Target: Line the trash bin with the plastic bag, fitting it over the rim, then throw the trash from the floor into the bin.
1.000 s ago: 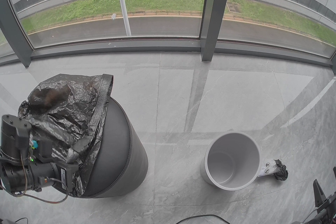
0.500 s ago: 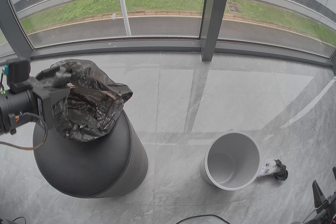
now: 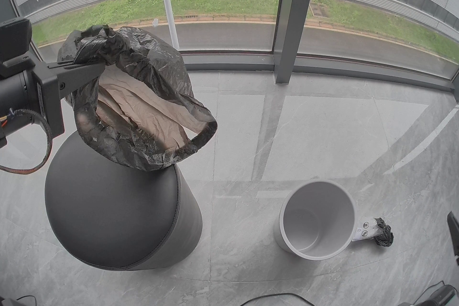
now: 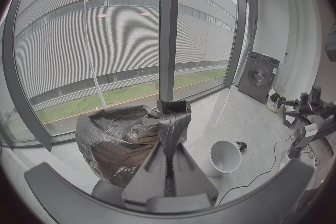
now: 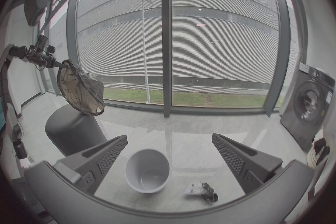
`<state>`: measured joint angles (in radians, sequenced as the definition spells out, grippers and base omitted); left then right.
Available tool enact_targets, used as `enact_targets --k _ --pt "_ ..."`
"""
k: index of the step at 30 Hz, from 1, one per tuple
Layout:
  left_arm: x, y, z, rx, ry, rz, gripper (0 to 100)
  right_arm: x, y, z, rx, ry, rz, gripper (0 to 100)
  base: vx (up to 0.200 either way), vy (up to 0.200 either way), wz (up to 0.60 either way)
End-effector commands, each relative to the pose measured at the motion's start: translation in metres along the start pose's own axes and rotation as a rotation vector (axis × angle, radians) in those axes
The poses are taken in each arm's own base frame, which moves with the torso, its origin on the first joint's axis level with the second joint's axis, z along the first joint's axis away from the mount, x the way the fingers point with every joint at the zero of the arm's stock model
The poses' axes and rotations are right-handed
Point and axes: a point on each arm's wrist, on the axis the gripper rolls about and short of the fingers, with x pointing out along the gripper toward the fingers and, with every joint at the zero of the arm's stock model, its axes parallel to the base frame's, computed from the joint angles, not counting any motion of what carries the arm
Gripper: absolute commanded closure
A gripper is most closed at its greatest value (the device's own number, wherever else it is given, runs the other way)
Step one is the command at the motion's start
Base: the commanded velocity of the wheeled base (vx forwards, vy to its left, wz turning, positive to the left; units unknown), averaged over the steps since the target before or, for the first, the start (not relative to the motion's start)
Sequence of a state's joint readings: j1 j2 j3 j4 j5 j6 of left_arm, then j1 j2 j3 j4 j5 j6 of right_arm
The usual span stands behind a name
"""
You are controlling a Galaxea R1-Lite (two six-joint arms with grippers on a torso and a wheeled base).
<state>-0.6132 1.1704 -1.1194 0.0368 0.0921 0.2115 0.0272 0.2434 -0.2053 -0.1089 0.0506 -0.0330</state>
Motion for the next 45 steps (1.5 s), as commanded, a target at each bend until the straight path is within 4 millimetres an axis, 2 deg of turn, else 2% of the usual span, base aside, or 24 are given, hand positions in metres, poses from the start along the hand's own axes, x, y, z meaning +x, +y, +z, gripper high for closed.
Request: enact_targets --k 1,2,3,4,8,9,10,12,13,16,17,18,20,25,33,41,45 --pt "0.033 -0.004 0.009 0.062 -0.103 -0.039 100 0.196 0.041 0.082 -0.146 0.174 0.492 0 0.000 0.000 0.00" --pt "0.037 -0.004 0.010 0.061 -0.115 -0.035 100 0.213 0.054 0.079 -0.144 0.181 0.544 0 0.000 0.000 0.00" --pt "0.039 -0.004 0.011 0.061 -0.119 -0.032 100 0.220 0.060 0.078 -0.144 0.182 0.564 0 0.000 0.000 0.00" --pt "0.044 -0.004 0.011 0.060 -0.126 -0.029 100 0.246 0.081 0.071 -0.146 0.190 0.616 0 0.000 0.000 0.00" --pt "0.054 -0.001 0.010 0.058 -0.132 -0.010 100 0.281 0.121 0.053 -0.152 0.218 0.708 0 0.000 0.000 0.00" --pt "0.055 0.000 0.011 0.057 -0.138 -0.006 100 0.283 0.124 0.050 -0.153 0.227 0.714 0 0.000 0.000 0.00" --pt "0.059 0.001 0.013 0.056 -0.163 0.006 100 0.295 0.131 0.036 -0.159 0.266 0.721 0 0.000 0.000 0.00" --pt "0.061 0.002 0.014 0.055 -0.175 0.010 100 0.301 0.135 0.030 -0.160 0.277 0.722 0 0.000 0.000 0.00" --pt "0.063 0.004 0.018 0.054 -0.203 0.024 100 0.315 0.141 0.017 -0.159 0.287 0.723 0 0.000 0.000 0.00" --pt "0.064 0.005 0.021 0.054 -0.225 0.029 100 0.335 0.152 0.009 -0.157 0.269 0.727 0 0.000 0.000 0.00" --pt "0.064 0.005 0.021 0.054 -0.225 0.029 100 0.335 0.152 0.009 -0.157 0.269 0.727 0 0.000 0.000 0.00" --pt "0.062 0.005 0.022 0.054 -0.233 0.030 100 0.344 0.162 0.006 -0.157 0.258 0.748 0 0.000 0.000 0.00" --pt "0.061 0.005 0.022 0.054 -0.231 0.029 100 0.347 0.176 0.001 -0.154 0.253 0.804 0 0.000 0.000 0.00" --pt "0.061 0.004 0.019 0.056 -0.223 0.024 100 0.349 0.188 -0.016 -0.158 0.277 0.880 0 0.000 0.000 0.00" --pt "0.055 0.003 0.023 0.056 -0.246 0.010 100 0.368 0.218 -0.020 -0.150 0.105 0.909 0 0.000 0.000 0.00" --pt "0.054 0.002 0.015 0.062 -0.224 -0.029 100 0.381 0.225 -0.006 -0.138 0.014 0.884 0 0.000 0.000 0.00" --pt "0.053 0.000 0.013 0.064 -0.224 -0.051 100 0.390 0.226 -0.001 -0.137 -0.016 0.816 0 0.000 0.000 0.00"
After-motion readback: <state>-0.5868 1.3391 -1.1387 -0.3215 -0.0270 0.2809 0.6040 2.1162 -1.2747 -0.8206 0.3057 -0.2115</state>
